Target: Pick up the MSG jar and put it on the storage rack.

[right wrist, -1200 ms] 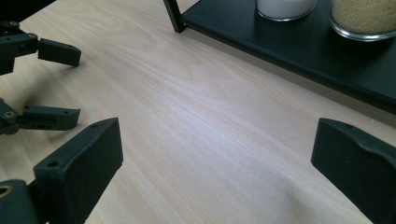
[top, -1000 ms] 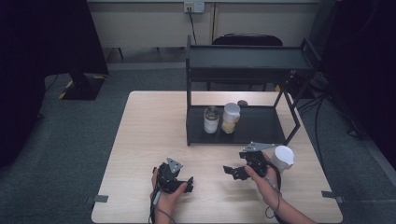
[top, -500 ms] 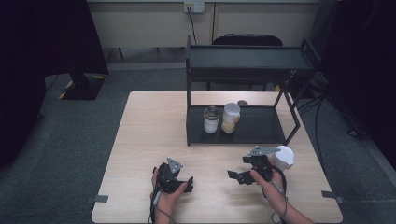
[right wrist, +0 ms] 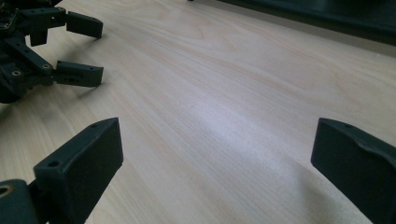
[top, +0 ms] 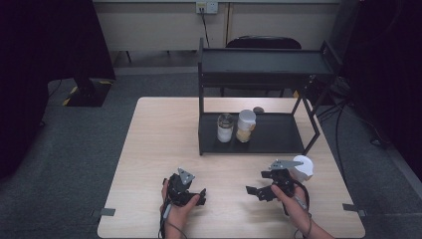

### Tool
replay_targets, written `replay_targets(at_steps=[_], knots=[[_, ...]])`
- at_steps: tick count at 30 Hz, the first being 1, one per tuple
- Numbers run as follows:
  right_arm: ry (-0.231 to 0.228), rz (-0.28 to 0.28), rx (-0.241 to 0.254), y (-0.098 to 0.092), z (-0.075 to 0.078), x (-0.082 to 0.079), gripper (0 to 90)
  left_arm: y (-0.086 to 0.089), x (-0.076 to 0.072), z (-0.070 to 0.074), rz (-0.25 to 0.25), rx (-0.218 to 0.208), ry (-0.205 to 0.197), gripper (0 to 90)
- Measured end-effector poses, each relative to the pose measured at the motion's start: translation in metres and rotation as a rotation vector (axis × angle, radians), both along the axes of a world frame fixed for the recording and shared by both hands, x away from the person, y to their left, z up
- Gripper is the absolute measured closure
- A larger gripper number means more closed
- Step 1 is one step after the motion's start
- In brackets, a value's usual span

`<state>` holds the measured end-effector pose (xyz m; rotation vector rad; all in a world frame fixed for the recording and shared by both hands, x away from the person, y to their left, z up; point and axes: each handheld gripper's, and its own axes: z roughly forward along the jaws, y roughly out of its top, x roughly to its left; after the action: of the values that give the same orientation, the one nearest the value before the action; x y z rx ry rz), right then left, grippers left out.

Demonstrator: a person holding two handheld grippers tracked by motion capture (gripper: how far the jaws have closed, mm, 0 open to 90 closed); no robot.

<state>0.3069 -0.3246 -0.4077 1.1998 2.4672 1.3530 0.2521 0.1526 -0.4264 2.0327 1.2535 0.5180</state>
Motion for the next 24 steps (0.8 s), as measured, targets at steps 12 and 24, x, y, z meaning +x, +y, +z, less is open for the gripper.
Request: replay_targets(at_steps=[12,24], knots=[[0.005,0.008,0.015,-0.009,-0.002,-0.007,1.4,0.000,0.000,0.000,0.000,0.000,0.000,0.0],[0.024,0.032,0.019,-0.020,-0.003,-0.013,2.3,0.000,0.000,0.000,0.000,0.000,0.000,0.0]])
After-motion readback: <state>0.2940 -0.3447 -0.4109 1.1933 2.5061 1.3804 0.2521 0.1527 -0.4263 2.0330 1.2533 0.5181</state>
